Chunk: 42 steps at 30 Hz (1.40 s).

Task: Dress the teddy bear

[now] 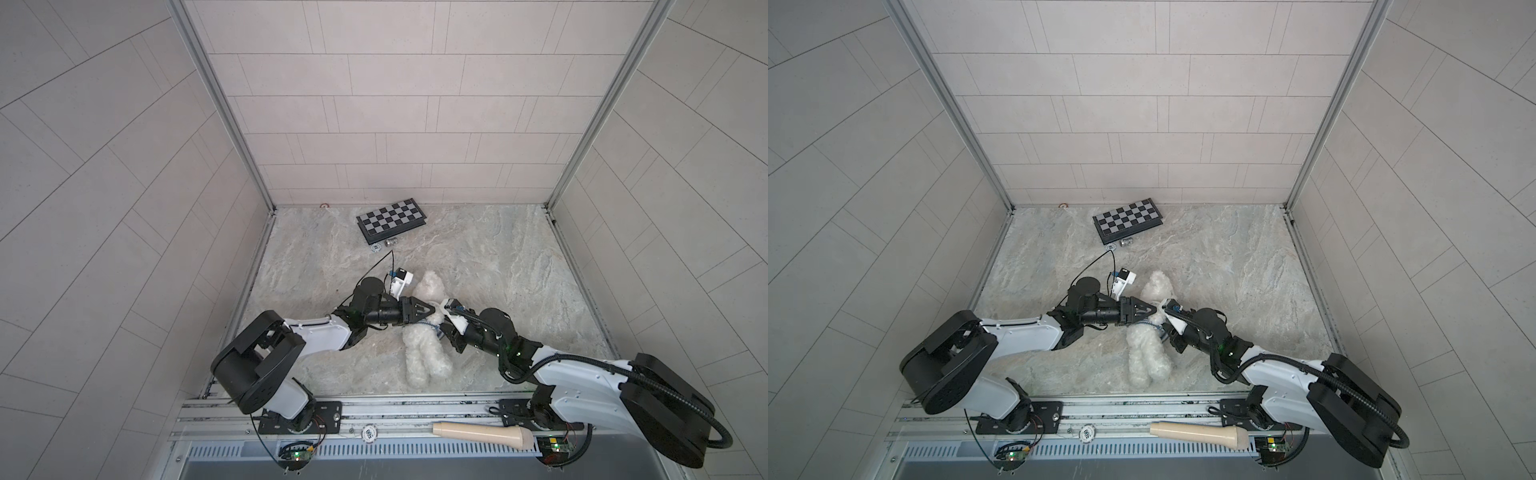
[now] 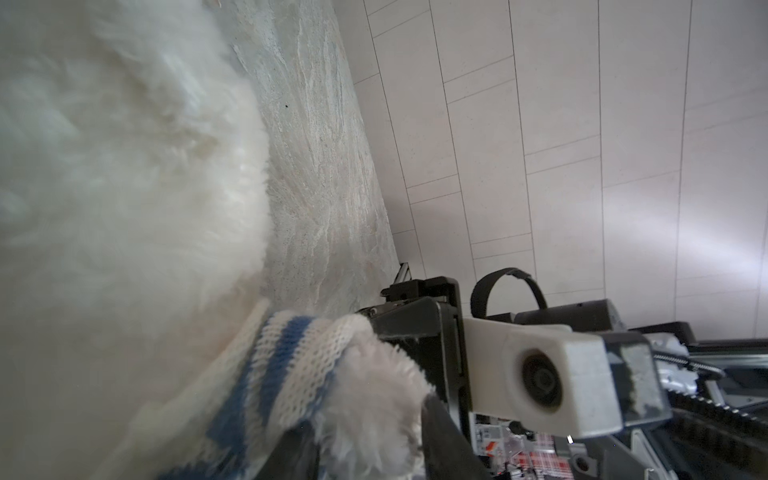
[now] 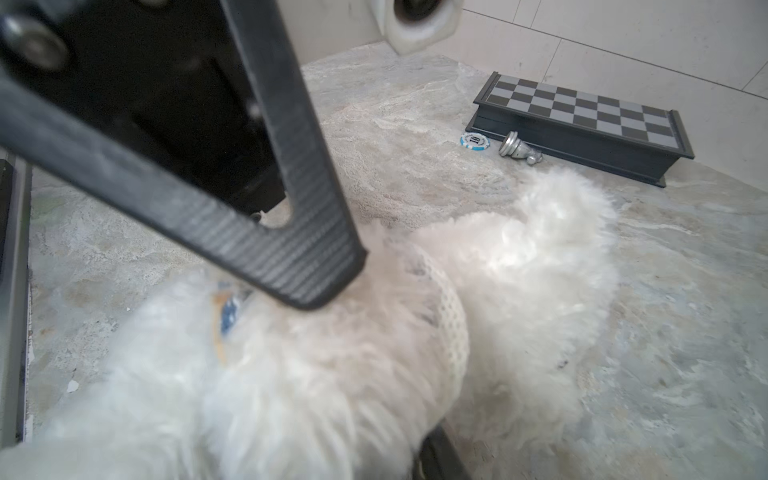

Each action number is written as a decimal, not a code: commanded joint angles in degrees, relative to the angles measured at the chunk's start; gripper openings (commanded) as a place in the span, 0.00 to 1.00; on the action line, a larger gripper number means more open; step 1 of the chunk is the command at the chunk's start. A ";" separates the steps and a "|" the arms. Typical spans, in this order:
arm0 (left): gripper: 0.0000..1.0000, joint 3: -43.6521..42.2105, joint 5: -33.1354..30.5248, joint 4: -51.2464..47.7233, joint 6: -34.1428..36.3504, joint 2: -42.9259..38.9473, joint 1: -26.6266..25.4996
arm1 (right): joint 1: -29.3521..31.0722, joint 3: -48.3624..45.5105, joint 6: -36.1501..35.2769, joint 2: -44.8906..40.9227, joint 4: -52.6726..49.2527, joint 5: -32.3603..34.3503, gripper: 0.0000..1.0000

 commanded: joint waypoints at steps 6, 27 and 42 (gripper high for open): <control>0.52 3.91 -11.69 -32.27 18.24 -12.88 0.78 | 1.05 4.25 0.28 2.93 5.38 -2.27 0.29; 0.64 6.17 -26.86 -52.37 25.64 -19.24 5.82 | 5.71 15.34 2.96 18.53 7.41 -2.22 0.28; 0.93 5.23 -29.16 -55.99 28.06 -24.43 7.81 | 7.58 16.24 5.14 13.64 -0.48 1.51 0.32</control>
